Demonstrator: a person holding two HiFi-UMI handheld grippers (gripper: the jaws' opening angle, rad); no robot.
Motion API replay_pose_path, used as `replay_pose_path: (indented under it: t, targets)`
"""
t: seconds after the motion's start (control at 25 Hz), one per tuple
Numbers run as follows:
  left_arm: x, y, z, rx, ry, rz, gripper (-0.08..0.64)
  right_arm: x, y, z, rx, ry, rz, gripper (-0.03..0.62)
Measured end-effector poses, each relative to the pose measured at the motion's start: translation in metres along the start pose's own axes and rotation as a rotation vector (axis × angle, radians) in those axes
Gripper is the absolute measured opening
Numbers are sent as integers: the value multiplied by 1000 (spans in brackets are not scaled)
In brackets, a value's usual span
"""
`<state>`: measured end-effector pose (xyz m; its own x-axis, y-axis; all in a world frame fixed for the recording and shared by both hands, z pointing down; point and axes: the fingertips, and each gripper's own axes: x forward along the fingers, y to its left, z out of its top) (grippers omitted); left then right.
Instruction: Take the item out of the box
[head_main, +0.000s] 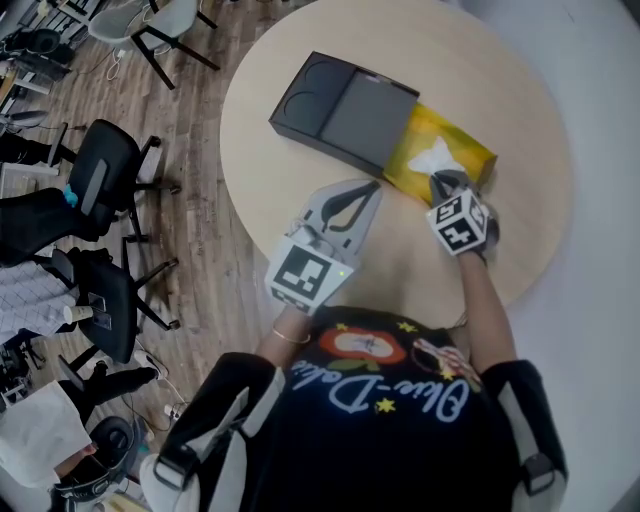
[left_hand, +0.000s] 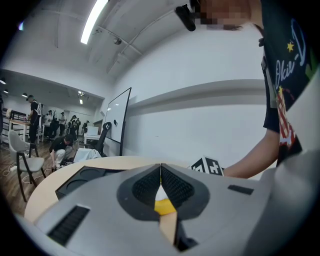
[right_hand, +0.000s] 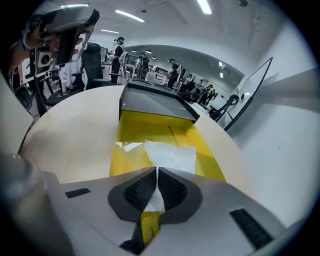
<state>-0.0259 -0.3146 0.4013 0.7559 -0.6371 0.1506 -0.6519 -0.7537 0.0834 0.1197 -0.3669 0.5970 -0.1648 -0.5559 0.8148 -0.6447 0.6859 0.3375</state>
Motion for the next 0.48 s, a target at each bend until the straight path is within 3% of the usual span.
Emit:
replay_pose_path:
  t: [0.48]
  targets:
    - [-2, 6, -2, 32, 11, 3, -14, -39, -9, 32, 167, -205, -50, 9]
